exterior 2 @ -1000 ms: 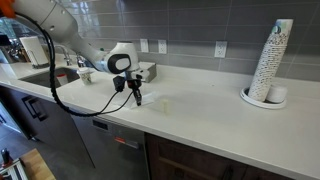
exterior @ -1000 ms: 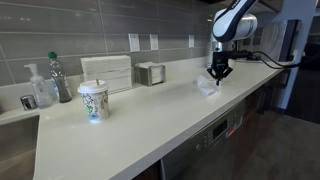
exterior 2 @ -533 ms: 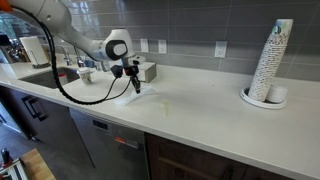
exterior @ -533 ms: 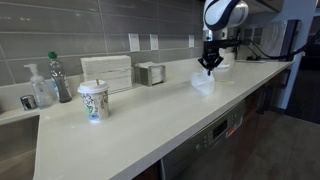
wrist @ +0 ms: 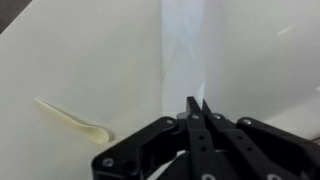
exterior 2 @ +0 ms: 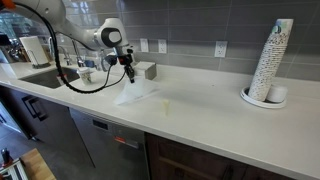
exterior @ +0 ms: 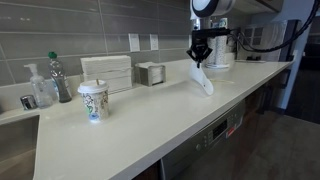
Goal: Fold the paper towel on the counter top from left top paper towel corner onto the right bottom corner of the paper towel, pick up the folded paper towel and move it to the left
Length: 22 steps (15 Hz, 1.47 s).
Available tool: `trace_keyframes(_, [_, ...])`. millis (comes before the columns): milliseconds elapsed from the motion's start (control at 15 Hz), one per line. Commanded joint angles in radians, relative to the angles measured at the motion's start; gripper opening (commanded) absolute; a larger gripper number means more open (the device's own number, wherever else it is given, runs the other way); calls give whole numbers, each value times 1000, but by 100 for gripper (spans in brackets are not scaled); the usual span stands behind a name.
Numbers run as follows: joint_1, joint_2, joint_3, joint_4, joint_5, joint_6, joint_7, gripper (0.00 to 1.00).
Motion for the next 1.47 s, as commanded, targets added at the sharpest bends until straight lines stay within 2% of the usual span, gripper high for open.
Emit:
trace_keyframes(0, [18, 44, 21, 89, -12, -115, 40, 0])
trace_keyframes(600, [65, 129, 76, 264, 5, -272, 60, 0])
trace_keyframes(1133, [173, 249, 125, 450, -31, -343, -1, 0])
trace_keyframes(1400, [243, 322, 127, 556, -86, -388, -42, 0])
